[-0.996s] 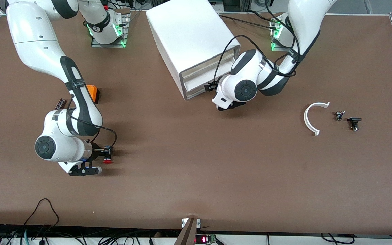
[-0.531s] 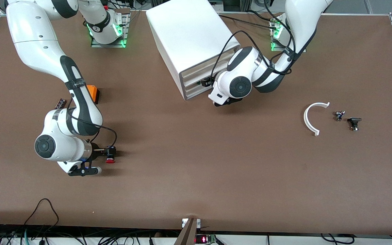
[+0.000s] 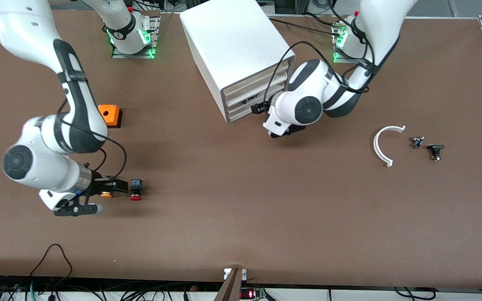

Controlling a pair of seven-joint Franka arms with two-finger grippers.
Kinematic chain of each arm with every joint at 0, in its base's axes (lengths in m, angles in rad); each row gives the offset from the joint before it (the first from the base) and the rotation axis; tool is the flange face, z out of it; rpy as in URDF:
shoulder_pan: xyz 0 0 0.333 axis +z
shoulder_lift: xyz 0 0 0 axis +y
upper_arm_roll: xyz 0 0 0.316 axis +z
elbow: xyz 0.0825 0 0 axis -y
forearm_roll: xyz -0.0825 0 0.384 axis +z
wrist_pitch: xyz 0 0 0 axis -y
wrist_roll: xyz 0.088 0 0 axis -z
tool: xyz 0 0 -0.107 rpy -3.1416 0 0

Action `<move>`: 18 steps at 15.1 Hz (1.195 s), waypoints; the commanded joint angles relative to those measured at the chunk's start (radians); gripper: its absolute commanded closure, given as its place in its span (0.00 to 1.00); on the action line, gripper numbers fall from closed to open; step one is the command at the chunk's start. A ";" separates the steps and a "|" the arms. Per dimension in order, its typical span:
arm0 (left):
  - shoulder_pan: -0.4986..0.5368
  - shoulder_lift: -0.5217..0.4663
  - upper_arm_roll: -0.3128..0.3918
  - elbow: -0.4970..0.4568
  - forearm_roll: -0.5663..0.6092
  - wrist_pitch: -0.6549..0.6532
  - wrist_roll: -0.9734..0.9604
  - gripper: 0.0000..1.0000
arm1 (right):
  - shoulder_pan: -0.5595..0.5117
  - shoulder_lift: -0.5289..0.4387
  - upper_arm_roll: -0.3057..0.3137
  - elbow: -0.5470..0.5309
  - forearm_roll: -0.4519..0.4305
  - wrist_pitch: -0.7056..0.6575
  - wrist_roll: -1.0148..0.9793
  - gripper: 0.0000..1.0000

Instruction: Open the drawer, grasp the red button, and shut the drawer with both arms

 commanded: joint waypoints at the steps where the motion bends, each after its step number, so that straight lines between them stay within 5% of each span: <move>1: 0.062 -0.018 -0.003 0.059 0.103 -0.032 0.010 0.00 | -0.006 -0.123 -0.001 -0.047 -0.019 -0.079 0.005 0.00; 6: 0.089 -0.016 -0.002 0.225 0.344 -0.182 0.028 0.00 | -0.024 -0.241 -0.011 -0.045 -0.019 -0.181 0.019 0.00; 13: 0.246 -0.061 0.013 0.286 0.358 -0.204 0.555 0.00 | -0.123 -0.384 0.044 -0.050 -0.025 -0.341 0.019 0.00; 18: 0.125 -0.294 0.347 0.144 0.297 -0.210 0.942 0.00 | -0.118 -0.453 0.067 -0.053 -0.056 -0.447 0.116 0.00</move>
